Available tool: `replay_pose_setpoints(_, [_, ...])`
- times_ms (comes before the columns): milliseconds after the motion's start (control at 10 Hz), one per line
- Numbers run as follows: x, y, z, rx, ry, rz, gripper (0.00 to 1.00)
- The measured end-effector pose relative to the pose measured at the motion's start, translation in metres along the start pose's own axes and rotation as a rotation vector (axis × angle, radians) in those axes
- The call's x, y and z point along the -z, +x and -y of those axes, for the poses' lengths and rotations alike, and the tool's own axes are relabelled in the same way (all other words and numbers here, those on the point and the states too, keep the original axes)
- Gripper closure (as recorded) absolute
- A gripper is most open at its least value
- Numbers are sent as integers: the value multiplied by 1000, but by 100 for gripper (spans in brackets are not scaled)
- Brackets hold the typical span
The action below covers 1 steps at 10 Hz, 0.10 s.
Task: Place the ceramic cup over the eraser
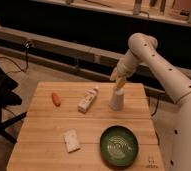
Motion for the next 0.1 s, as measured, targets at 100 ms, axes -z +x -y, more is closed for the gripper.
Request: replay_pose_setpoints(100, [0, 0, -1, -1, 0, 1, 69])
